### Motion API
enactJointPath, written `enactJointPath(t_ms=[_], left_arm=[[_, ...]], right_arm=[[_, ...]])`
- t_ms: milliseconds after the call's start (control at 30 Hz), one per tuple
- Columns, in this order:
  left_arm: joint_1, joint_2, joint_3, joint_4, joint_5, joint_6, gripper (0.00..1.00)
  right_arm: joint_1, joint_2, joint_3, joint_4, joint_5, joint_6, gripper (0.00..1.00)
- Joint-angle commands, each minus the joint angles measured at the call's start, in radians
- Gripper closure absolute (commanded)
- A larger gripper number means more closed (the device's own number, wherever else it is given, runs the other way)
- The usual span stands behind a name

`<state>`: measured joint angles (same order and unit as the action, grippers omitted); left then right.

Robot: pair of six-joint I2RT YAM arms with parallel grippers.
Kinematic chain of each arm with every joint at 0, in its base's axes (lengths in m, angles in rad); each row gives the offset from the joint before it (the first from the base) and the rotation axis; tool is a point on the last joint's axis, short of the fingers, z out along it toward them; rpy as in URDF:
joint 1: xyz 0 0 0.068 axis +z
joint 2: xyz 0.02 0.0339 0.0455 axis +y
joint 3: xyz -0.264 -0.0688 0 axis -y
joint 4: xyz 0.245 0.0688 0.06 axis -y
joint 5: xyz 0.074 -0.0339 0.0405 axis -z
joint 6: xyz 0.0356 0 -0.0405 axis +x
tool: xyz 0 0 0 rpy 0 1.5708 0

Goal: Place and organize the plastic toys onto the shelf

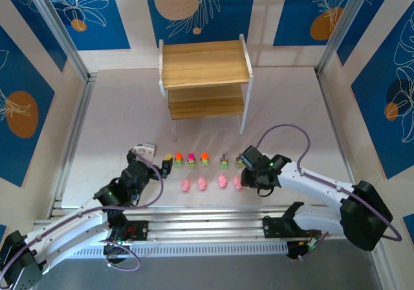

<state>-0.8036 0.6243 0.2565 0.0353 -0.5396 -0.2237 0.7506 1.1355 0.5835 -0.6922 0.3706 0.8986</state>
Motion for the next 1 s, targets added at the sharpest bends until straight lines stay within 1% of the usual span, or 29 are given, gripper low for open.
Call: enactJointPath(t_ms=[0, 333, 467, 633, 867, 967], left_arm=[[0.001, -0.001, 0.020, -0.007, 0.007, -0.014, 0.00], [0.004, -0.004, 0.020, -0.009, 0.004, -0.014, 0.00], [0.005, -0.004, 0.018, -0.009, 0.004, -0.016, 0.00], [0.006, -0.005, 0.020, -0.009, 0.007, -0.016, 0.00], [0.010, -0.008, 0.023, -0.018, -0.003, -0.016, 0.00], [0.011, -0.010, 0.020, -0.017, -0.001, -0.016, 0.00]], right_arm=[[0.006, -0.009, 0.004, -0.034, 0.025, 0.043, 0.48], [0.002, 0.050, 0.031, -0.050, 0.037, 0.041, 0.51], [-0.005, 0.075, 0.043, -0.045, 0.038, 0.034, 0.56], [-0.017, 0.090, 0.050, -0.031, 0.039, 0.025, 0.58], [-0.043, 0.110, 0.045, 0.009, 0.034, 0.036, 0.68], [-0.047, 0.113, 0.041, 0.022, 0.051, 0.061, 0.71]])
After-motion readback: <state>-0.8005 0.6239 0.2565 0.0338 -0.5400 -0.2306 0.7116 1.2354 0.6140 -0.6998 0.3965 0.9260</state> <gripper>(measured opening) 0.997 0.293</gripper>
